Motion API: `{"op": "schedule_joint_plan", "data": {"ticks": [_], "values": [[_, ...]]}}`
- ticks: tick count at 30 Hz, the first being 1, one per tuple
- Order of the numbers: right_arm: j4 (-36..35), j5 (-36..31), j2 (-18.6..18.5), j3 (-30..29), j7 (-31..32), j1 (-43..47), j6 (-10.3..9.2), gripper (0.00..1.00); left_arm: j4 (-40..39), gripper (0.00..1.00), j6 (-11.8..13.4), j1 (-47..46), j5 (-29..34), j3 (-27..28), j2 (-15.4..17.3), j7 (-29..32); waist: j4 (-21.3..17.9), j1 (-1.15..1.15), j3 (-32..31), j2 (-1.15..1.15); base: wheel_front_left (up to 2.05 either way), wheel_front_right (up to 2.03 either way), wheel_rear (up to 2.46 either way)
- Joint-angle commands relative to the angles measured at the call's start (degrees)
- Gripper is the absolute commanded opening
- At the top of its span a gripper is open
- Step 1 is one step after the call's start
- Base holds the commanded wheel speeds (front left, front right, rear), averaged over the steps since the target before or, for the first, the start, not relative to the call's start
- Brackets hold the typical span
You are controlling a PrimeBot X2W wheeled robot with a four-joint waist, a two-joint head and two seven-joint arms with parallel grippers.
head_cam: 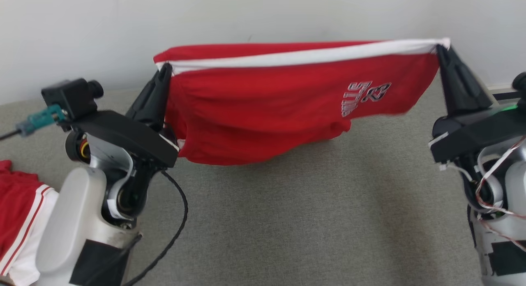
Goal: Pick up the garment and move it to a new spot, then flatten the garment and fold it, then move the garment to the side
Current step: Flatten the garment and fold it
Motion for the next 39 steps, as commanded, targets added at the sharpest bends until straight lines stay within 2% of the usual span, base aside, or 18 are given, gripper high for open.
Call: {"op": "schedule_joint_plan", "data": {"ticks": [1, 9, 16, 23, 26, 31, 36, 39], "values": [[-0.64, -0.52, -0.67, -0.40, -0.32, -1.63, -0.13, 0.00, -1.15, 0.00, 0.12, -1.50, -1.40, 0.77, 0.34, 1.02, -0.50, 0.00, -0.41, 0.00, 0.00, 0.00, 0.00], [-2.56, -1.72, -0.47, 0.73, -1.06, -7.68, -0.13, 0.00, -5.48, 0.00, 0.79, -4.73, -7.98, 3.24, -0.60, 5.50, -1.91, 0.00, -0.34, 0.00, 0.00, 0.00, 0.00], [-2.26, -2.44, -1.55, 2.45, 0.24, -10.26, -0.13, 0.00, -5.50, 0.00, 2.27, -6.09, -10.31, 3.86, -0.11, 8.96, -2.31, 0.00, 0.92, 0.00, 0.00, 0.00, 0.00], [4.77, -1.43, -2.24, 8.27, 1.42, -18.36, -0.13, 0.00, -1.58, 0.00, 3.69, -11.27, -9.61, 5.17, 1.31, 9.28, -3.39, 0.00, 5.91, 0.00, 0.00, 0.00, 0.00], [8.88, -1.28, -2.57, 11.73, 1.24, -24.39, -0.13, 0.00, 0.66, 0.00, 4.18, -15.74, -7.13, 5.64, 1.90, 6.65, -3.75, 0.00, 9.39, 0.00, 0.00, 0.00, 0.00], [16.91, -3.48, -2.55, 15.35, -3.05, -35.41, -0.13, 0.00, 5.56, 0.00, 3.93, -23.31, -3.25, 5.81, 1.93, 0.49, -3.86, 0.00, 14.74, 0.00, 0.00, 0.00, 0.00], [26.17, -8.84, -1.28, 15.78, -12.08, -45.83, -0.13, 0.00, 10.61, 0.00, 3.11, -30.26, -0.91, 7.03, 0.96, -8.13, -4.26, 0.00, 18.17, 0.00, 0.00, 0.00, 0.00], [30.73, -13.02, -0.37, 14.80, -18.25, -50.51, -0.13, 0.00, 13.58, 0.00, 1.64, -33.10, -0.21, 7.55, 0.15, -13.19, -4.41, 0.00, 19.69, 0.00, 0.00, 0.00, 0.00]]}}
